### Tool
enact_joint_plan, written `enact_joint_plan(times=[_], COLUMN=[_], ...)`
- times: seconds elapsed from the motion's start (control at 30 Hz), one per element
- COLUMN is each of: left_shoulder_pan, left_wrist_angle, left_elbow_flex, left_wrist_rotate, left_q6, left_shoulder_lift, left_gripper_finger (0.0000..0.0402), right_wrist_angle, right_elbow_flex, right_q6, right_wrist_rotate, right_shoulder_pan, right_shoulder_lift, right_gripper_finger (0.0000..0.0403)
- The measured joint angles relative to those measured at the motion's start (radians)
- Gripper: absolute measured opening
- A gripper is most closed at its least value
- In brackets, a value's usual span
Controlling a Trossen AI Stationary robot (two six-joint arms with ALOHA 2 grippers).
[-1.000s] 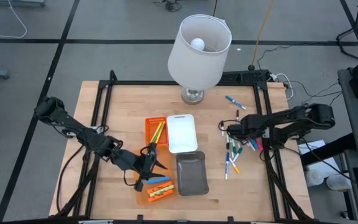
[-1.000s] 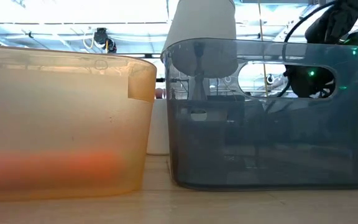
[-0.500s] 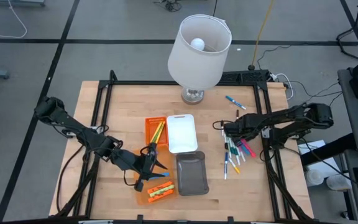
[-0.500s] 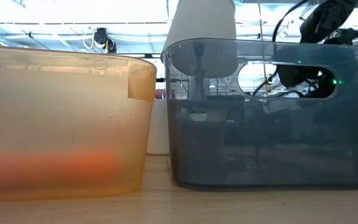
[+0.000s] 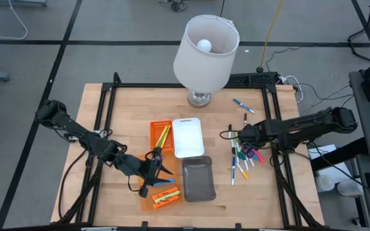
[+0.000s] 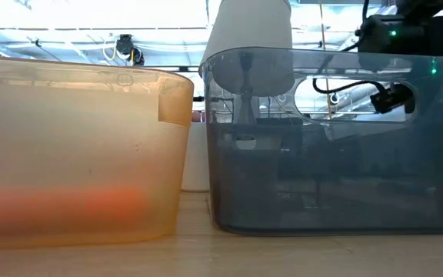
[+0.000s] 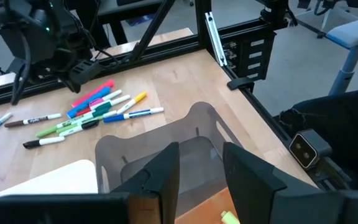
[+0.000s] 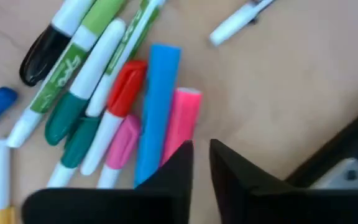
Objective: Pick & Place Markers
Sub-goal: Put the pink large highlighter pen into the transparent orange bin
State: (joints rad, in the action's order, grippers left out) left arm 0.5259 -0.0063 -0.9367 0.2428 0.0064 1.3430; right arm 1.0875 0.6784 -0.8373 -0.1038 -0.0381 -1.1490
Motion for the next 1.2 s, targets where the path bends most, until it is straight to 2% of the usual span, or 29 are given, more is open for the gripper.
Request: enact_joint_plan(times=[0.23,0.43,0.63,0.87,1.1,1.2], left_shoulder_pan=[0.0,-0.001,-0.001,-0.002,-0.002,-0.006], left_wrist_angle=[0.0,-0.001,-0.003,-0.007,-0.022,-0.021], left_elbow_flex=[0.0,0.0,0.0,0.0,0.0,0.0], left_wrist_rotate=[0.0,0.001,0.001,0.002,0.002,0.02], left_q6=[-0.004,-0.002,-0.002,-0.037,-0.088,-0.08], left_shoulder_lift=[0.0,0.0,0.0,0.0,0.0,0.0], left_gripper_finger=[0.0129,0.0129,0.0129,0.0129,0.0129,0.0129], right_wrist_angle=[-0.066,-0.178,-0.208,-0.179,-0.137,-0.083], right_elbow_flex=[-0.077,-0.161,-0.225,-0.229,-0.194,-0.135], right_q6=[-0.027,-0.052,-0.116,-0.149,-0.157,-0.151], right_wrist_rotate=[0.057,0.054,0.057,0.051,-0.012,-0.107], right_shoulder_pan=[-0.022,-0.023,-0.023,-0.023,-0.023,-0.023], right_shoulder_lift=[0.002,0.003,0.004,0.002,0.021,0.043], right_gripper_finger=[0.0144,0.0168,0.0146,0.0039,0.004,0.004])
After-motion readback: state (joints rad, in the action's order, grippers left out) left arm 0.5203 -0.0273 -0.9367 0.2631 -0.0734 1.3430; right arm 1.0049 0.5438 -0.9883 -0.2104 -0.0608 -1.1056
